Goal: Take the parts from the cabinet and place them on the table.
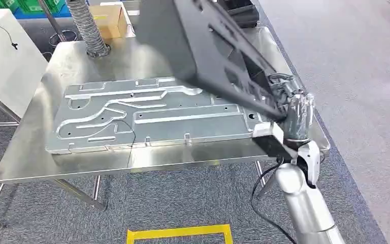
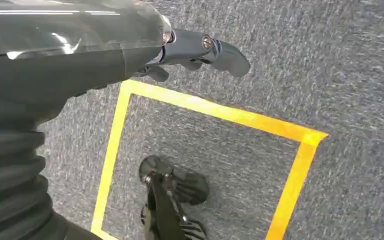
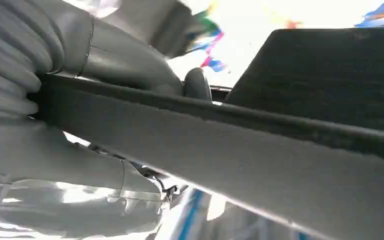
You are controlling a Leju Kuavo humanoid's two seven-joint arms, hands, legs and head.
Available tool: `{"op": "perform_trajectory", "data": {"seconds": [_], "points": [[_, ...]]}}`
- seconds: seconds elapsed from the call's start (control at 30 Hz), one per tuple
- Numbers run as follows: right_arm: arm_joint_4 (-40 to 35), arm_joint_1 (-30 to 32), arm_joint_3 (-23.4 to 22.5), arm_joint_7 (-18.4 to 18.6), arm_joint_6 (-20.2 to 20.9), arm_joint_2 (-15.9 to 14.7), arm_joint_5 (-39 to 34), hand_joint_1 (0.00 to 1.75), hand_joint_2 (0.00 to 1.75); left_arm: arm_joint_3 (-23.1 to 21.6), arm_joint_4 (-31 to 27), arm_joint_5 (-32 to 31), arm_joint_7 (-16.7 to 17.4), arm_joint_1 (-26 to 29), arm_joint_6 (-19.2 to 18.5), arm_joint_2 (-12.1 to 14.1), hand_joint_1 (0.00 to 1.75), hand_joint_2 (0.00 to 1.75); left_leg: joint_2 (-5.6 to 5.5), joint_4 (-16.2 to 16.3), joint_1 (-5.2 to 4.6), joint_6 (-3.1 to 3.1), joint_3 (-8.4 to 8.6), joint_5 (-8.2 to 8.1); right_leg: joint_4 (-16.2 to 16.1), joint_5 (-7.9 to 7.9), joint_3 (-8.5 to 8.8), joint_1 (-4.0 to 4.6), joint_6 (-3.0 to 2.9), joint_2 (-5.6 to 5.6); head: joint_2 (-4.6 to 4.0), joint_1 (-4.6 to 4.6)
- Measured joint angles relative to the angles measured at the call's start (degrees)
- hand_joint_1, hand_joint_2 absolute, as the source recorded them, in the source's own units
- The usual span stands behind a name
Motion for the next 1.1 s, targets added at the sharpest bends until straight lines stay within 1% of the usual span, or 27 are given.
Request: {"op": "perform_trajectory", "data": {"seconds": [0.03, 0.07, 0.1, 0.17, 0.2, 0.23, 0.27, 0.33, 0.37, 0.4, 0.43, 0.5, 0.53, 0.57, 0.6, 0.67, 0.7, 0.73, 0.77, 0.83, 0.87, 0.9, 0.93, 1.0, 1.03, 1.07, 1.1], "points": [[1.2, -0.3, -0.9, 2.5, 0.0, -0.4, 3.4, 1.75, 1.75, 0.1, 0.0, -0.1, 0.0, 0.1, 0.0, 0.0, 0.0, 1.75, 0.0, 2.6, 0.0, 0.04, -1.63, -0.51, 0.0, -0.05, 0.04, 0.15, -0.07, 0.0, 0.0, 0.0], [2.7, -0.8, -1.8, 5.3, 0.2, -0.9, 7.0, 1.75, 1.75, 0.3, 0.0, -0.2, 0.2, 0.2, 0.0, -0.1, 0.0, 1.75, 0.0, 2.1, 0.0, 0.15, -1.79, 0.57, 0.0, -0.1, 0.13, 0.24, -0.12, 0.02, 0.0, 0.0], [4.2, -1.6, -2.5, 7.1, 0.4, -1.3, 10.0, 1.75, 1.75, 0.5, 0.0, -0.4, 0.2, 0.2, 0.0, -0.2, 0.0, 1.75, 0.0, -1.2, -0.02, 0.32, -0.7, 2.89, 0.1, -0.18, 0.23, 0.31, -0.11, 0.05, 0.0, 0.0], [7.8, -3.9, -3.1, 10.5, 1.6, -2.3, 16.3, 1.75, 1.75, 0.9, 0.0, -0.5, 0.3, 0.1, -0.1, -0.2, 0.0, 1.75, 0.01, -11.4, -0.11, 1.07, 3.56, 8.93, 0.1, -0.36, 0.57, 0.38, 0.05, 0.25, 0.0, 0.0], [9.2, -5.0, -3.3, 11.1, 2.1, -2.6, 18.0, 1.75, 1.75, 0.9, 0.0, -0.6, 0.3, 0.0, -0.1, -0.1, 0.0, 1.75, 0.1, -14.3, -0.37, 1.66, 4.67, 9.42, 0.1, -0.41, 0.59, 0.32, 0.16, 0.24, 0.0, 0.0], [11.6, -6.4, -3.5, 11.5, 2.6, -3.1, 20.0, 1.75, 1.75, 1.0, 0.0, -0.7, 0.2, -0.2, -0.1, -0.2, 0.0, 1.75, 0.17, -15.5, -0.71, 1.91, 4.37, 8.07, 0.2, -0.19, 0.23, 0.41, 0.55, 0.37, 0.0, -0.02], [13.7, -7.7, -3.5, 11.8, 2.7, -3.4, 21.3, 1.75, 1.75, 1.1, 0.0, -1.0, 0.3, -0.3, -0.2, -0.2, 0.0, 1.75, 0.1, -15.2, -0.81, 2.23, 4.56, 9.09, 0.2, -0.16, -0.06, 0.39, 0.99, 0.42, 0.0, 0.0], [17.5, -9.7, -3.5, 11.6, 2.8, -3.6, 23.3, 1.75, 1.75, 1.2, 0.0, -1.2, 0.2, -0.2, -0.3, -0.2, 0.0, 1.75, 0.05, -15.3, -0.96, 2.75, 4.47, 9.52, -0.1, -0.04, 0.09, 0.28, 1.69, 0.42, 0.0, 0.0], [19.6, -10.9, -3.4, 10.9, 2.9, -3.7, 24.3, 1.75, 1.75, 1.2, 0.0, -1.6, 0.2, -0.3, -0.5, -0.2, 0.0, 1.75, 0.15, -16.2, -0.19, 3.18, 4.88, 10.15, 0.1, -0.39, -0.01, 0.43, 2.05, 0.35, 0.0, 0.0], [21.7, -12.2, -3.2, 10.4, 3.0, -3.6, 25.2, 1.75, 1.75, 1.2, 0.0, -1.7, 0.1, -0.5, -0.7, -0.3, 0.0, 1.75, 0.11, -16.5, -0.28, 3.37, 4.99, 10.32, 1.4, -1.48, -0.5, 0.34, 2.25, 0.27, 0.0, 0.0], [24.2, -13.7, -2.8, 9.8, 3.0, -3.6, 26.4, 1.75, 1.75, 1.2, 0.0, -2.1, 0.0, -0.7, -0.9, -0.3, 0.0, 1.75, 0.11, -16.5, -0.27, 3.51, 4.91, 10.38, 4.9, -3.56, -2.12, 0.16, 2.43, 0.3, 0.0, 0.0], [29.1, -15.8, -1.4, 9.3, 2.8, -3.5, 29.1, 1.75, 1.75, 1.2, 0.0, -2.6, 0.0, -0.8, -1.0, -0.4, 0.0, 1.75, 0.09, -16.5, -0.27, 3.58, 4.91, 10.33, 14.6, -7.69, -6.77, -0.16, 2.99, 0.28, 0.0, 0.0], [31.1, -16.5, -0.6, 9.2, 2.8, -3.5, 30.2, 1.75, 1.75, 1.2, 0.0, -2.9, 0.0, -0.8, -1.0, -0.4, 0.0, 1.75, 0.08, -16.5, -0.25, 3.57, 4.91, 10.33, 17.8, -8.4, -8.49, -0.35, 3.21, 0.28, 0.0, 0.0], [33.6, -17.2, 0.5, 9.1, 2.7, -3.4, 31.9, 1.75, 1.75, 1.2, 0.0, -3.1, -0.1, -0.8, -1.0, -0.5, 0.0, 1.75, 0.03, -16.4, -0.22, 3.53, 4.93, 10.3, 18.4, -7.77, -8.98, -0.59, 3.35, 0.24, 0.0, 0.0], [36.2, -18.1, 1.7, 9.1, 2.6, -3.1, 33.4, 1.75, 1.75, 1.2, 0.0, -3.5, -0.1, -0.8, -1.1, -0.6, 0.0, 1.75, -0.05, -16.3, -0.14, 3.39, 5.0, 10.21, 15.8, -5.72, -7.97, -0.8, 3.48, 0.2, 0.0, 0.0], [40.8, -20.6, 3.9, 8.8, 2.0, -2.2, 35.6, 1.75, 1.75, 1.2, 0.0, -4.0, -0.2, -1.0, -1.1, -0.7, 0.0, 1.75, -0.1, -15.8, 0.03, 2.81, 5.09, 9.8, 5.1, -0.06, -2.91, -1.19, 3.66, 0.07, 0.0, 0.0], [43.5, -22.0, 5.1, 8.6, 1.5, -1.6, 36.3, 1.75, 1.75, 1.2, 0.0, -4.2, -0.3, -1.1, -1.1, -0.7, 0.0, 1.75, -0.07, -15.5, 0.02, 2.41, 4.99, 9.47, 1.0, 0.49, -1.12, -1.33, 3.67, 0.03, 0.0, 0.0], [45.7, -23.2, 6.1, 8.4, 1.2, -0.9, 36.9, 1.75, 1.75, 1.2, 0.0, -4.3, -0.4, -1.3, -1.1, -0.7, 0.0, 1.75, -0.08, -15.0, -0.31, 2.13, 4.69, 9.29, 0.5, 0.16, -0.79, -0.74, 3.21, 0.17, 0.0, 0.0], [47.4, -24.0, 6.8, 8.4, 1.1, -0.5, 37.0, 1.75, 1.75, 1.2, 0.0, -4.6, -0.4, -1.5, -1.1, -0.7, 0.0, 1.75, -0.11, -15.2, -0.32, 1.91, 4.65, 9.4, 0.8, 0.14, -0.92, -0.9, 2.76, 0.24, 0.0, 0.0], [51.0, -25.4, 8.4, 8.2, 1.1, 0.6, 37.3, 1.75, 1.75, 1.2, 0.0, -4.7, -0.4, -1.5, -1.2, -0.8, 0.0, 1.75, -0.11, -15.4, -0.02, 1.24, 4.87, 9.45, 0.7, 0.07, -0.99, -0.42, 2.01, 0.24, 0.0, -0.02], [52.5, -26.2, 9.0, 7.8, 1.1, 1.1, 37.4, 1.75, 1.75, 1.2, 0.0, -4.8, -0.5, -1.5, -1.2, -0.8, 0.0, 1.75, -0.12, -15.4, 0.03, 0.86, 4.83, 9.21, 0.3, 0.32, -0.81, -0.7, 1.44, 0.19, 0.0, 0.0], [54.0, -27.1, 9.7, 7.5, 1.1, 1.7, 37.3, 1.75, 1.75, 1.2, 0.0, -5.0, -0.5, -1.6, -1.2, -0.8, 0.0, 1.75, 0.01, -14.2, 0.14, 0.62, 4.34, 8.35, 0.2, 0.39, -0.66, -0.8, 1.09, 0.12, 0.0, 0.0], [55.3, -27.9, 10.0, 7.4, 1.1, 1.9, 37.3, 1.75, 1.75, 1.2, 0.0, -5.2, -0.5, -1.6, -1.2, -0.8, 0.0, 1.75, 0.04, -11.3, 0.14, 0.49, 3.0, 6.6, 0.1, 0.35, -0.66, -0.79, 0.68, 0.02, 0.0, 0.0], [58.0, -29.0, 10.8, 7.4, 0.7, 2.4, 37.1, 1.75, 1.75, 1.2, 0.0, -5.2, -0.7, -1.5, -1.2, -0.8, 0.0, 1.75, 0.04, -1.9, 0.16, 0.19, -1.56, 2.39, 0.2, 0.26, -0.64, -0.58, 0.44, 0.02, 0.0, 0.0], [59.2, -29.4, 11.0, 7.4, 0.5, 2.5, 37.1, 1.75, 1.75, 1.2, 0.0, -5.3, -0.7, -1.5, -1.2, -0.8, 0.0, 1.75, 0.04, 2.3, 0.16, 0.14, -3.8, 1.24, 0.2, 0.22, -0.61, -0.45, 0.38, 0.02, 0.0, 0.0], [60.3, -29.5, 11.1, 7.4, 0.2, 2.5, 36.9, 1.75, 1.75, 1.2, 0.0, -5.3, -0.7, -1.4, -1.2, -0.9, 0.0, 1.75, 0.05, 3.5, 0.17, 0.18, -4.62, 1.61, 0.2, 0.19, -0.54, -0.35, 0.35, 0.02, 0.0, 0.0], [61.3, -29.7, 11.3, 7.3, 0.0, 2.5, 36.9, 1.75, 1.75, 1.2, 0.0, -5.3, -0.7, -1.3, -1.2, -0.9, 0.0, 1.75, 0.05, 1.6, 0.16, 0.32, -3.99, 3.34, 0.2, 0.11, -0.43, -0.29, 0.36, 0.03, 0.0, -0.02]]}}
